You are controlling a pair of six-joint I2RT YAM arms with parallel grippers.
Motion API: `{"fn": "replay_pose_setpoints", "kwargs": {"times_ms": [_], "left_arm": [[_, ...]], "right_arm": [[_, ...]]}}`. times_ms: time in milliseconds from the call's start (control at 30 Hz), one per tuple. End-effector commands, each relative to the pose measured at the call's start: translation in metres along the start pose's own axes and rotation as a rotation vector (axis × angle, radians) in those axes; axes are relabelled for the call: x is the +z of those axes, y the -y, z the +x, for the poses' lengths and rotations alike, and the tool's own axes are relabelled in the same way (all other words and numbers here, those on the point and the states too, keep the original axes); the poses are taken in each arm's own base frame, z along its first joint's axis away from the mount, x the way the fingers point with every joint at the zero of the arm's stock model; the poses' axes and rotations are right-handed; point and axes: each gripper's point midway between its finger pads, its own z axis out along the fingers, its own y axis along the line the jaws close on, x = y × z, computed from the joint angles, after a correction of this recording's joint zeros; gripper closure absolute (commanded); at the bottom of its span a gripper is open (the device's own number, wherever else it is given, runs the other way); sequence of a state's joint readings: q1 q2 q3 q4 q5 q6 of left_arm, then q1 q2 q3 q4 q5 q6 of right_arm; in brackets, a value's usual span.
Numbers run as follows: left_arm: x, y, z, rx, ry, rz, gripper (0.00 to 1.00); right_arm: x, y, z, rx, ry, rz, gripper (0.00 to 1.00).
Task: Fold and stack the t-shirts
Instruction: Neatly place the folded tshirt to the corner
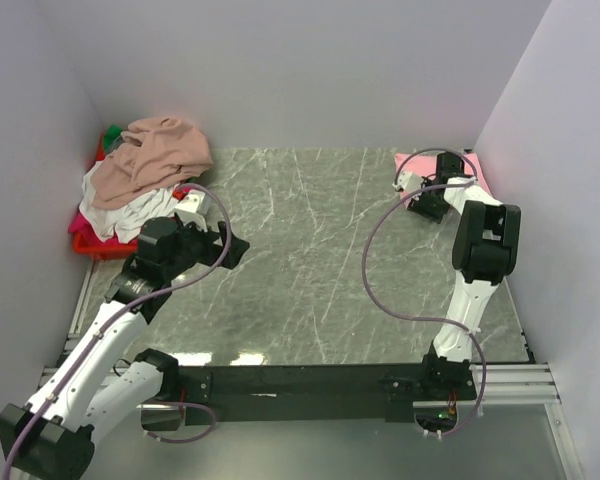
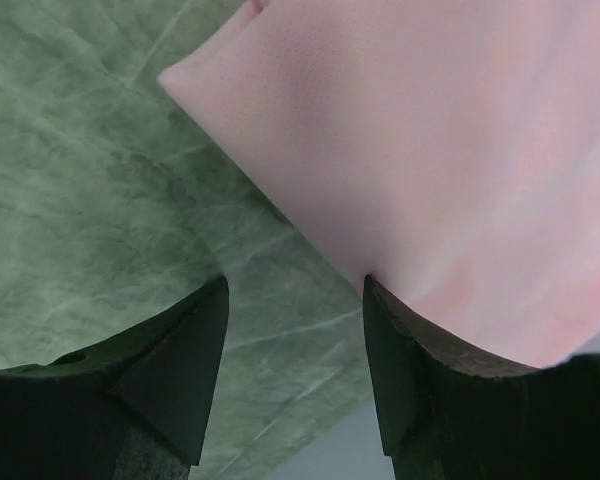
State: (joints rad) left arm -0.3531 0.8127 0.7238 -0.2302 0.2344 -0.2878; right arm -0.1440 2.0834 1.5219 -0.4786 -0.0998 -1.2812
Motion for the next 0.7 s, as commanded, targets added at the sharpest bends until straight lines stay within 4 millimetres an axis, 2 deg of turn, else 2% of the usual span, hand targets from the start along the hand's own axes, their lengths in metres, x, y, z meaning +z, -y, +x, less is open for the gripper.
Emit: {"fn": "replay_pose_setpoints", "kwargs": {"times_ms": [0, 100, 467, 600, 667], "left_arm": [[0.009, 0.000, 0.004, 0.028, -0.016, 0.021, 0.07], [0.014, -0.002, 0.009, 0.029, -0.043, 0.024, 0.07], [0.017, -0.001, 0.017, 0.026, -0.066, 0.041, 0.07], [0.018, -0.001, 0.018, 0.026, -0.073, 0.041, 0.08], [0.018, -0.001, 0.018, 0.025, -0.070, 0.041, 0.08]], "right_arm": [[-0.011, 0.037, 0.003, -0.021, -0.035, 0.087, 0.37], [0.001, 0.041, 0.006, -0.022, -0.052, 0.093, 0.37], [0.019, 0.045, 0.012, -0.053, -0.077, 0.102, 0.39], [0.028, 0.040, 0.018, -0.060, -0.108, 0.074, 0.47], [0.028, 0.036, 0.019, -0.061, -0.107, 0.068, 0.57]]}}
